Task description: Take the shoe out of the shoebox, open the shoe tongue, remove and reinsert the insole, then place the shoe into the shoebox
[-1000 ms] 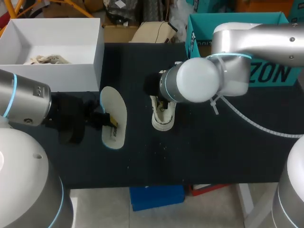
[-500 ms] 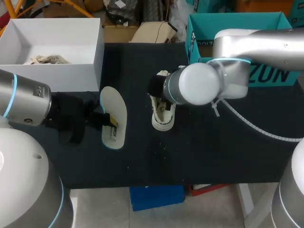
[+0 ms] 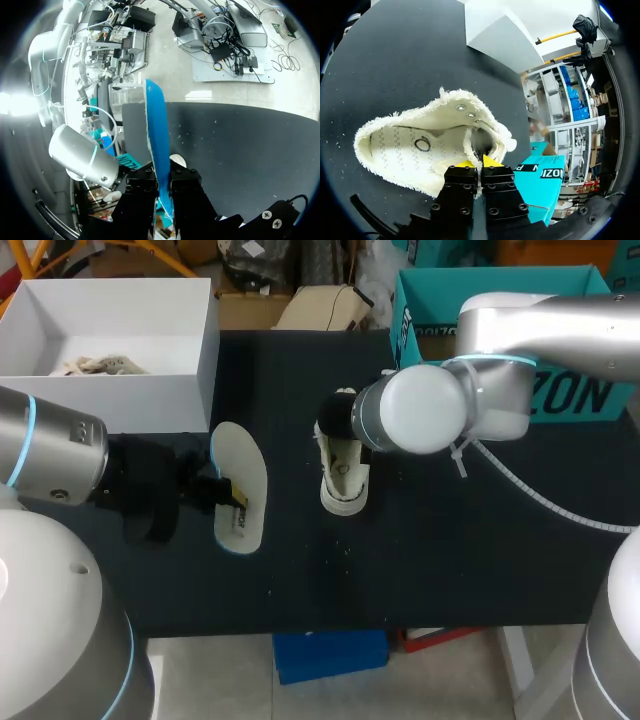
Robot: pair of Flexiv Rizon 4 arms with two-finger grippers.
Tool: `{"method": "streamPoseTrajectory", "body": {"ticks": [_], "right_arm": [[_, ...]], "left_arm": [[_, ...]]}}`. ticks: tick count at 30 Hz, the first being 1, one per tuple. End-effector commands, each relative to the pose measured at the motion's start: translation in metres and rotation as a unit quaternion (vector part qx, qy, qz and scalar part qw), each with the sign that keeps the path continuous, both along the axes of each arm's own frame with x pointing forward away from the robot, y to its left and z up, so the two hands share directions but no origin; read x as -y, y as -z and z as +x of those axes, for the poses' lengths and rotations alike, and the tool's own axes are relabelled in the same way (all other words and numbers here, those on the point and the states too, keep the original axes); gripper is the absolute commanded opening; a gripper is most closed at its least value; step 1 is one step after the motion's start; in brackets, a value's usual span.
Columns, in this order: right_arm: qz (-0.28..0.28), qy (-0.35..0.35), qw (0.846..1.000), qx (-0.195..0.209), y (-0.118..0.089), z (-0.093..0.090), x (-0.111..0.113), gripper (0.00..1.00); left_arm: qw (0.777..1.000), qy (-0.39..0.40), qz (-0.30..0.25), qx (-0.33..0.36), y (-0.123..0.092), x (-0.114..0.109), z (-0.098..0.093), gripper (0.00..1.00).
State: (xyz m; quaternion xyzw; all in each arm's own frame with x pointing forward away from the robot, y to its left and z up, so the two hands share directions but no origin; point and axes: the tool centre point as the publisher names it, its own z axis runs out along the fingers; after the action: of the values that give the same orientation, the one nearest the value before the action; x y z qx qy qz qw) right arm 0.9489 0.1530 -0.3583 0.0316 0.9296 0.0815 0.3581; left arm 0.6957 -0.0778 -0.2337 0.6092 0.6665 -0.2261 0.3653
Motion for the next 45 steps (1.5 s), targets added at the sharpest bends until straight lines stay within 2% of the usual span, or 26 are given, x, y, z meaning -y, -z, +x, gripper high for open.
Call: {"method": "streamPoseTrajectory", "body": {"ticks": [1, 9, 20, 33, 45], "right_arm": [[-0.009, -0.004, 1.0, 0.001, -0.007, 0.001, -0.003, 0.0], [-0.045, -0.051, 0.998, 0.003, -0.019, 0.008, -0.018, 0.0], [-0.113, -0.146, 0.983, 0.003, -0.03, 0.031, -0.059, 0.0], [-0.15, -0.213, 0.965, -0.034, -0.005, 0.042, -0.09, 0.0], [-0.152, -0.23, 0.96, -0.053, 0.009, 0.053, -0.102, 0.0]], "left_arm": [[1.0, 0.0, 0.0, 0.001, 0.0, -0.001, -0.001, 0.0], [1.0, 0.0, 0.0, 0.001, 0.0, -0.001, -0.001, 0.0], [1.0, 0.0, 0.0, 0.001, 0.0, -0.001, -0.001, 0.0], [1.0, 0.0, 0.0, 0.001, 0.0, -0.001, -0.001, 0.0], [1.0, 0.0, 0.0, 0.001, 0.0, -0.001, -0.001, 0.0]]}}
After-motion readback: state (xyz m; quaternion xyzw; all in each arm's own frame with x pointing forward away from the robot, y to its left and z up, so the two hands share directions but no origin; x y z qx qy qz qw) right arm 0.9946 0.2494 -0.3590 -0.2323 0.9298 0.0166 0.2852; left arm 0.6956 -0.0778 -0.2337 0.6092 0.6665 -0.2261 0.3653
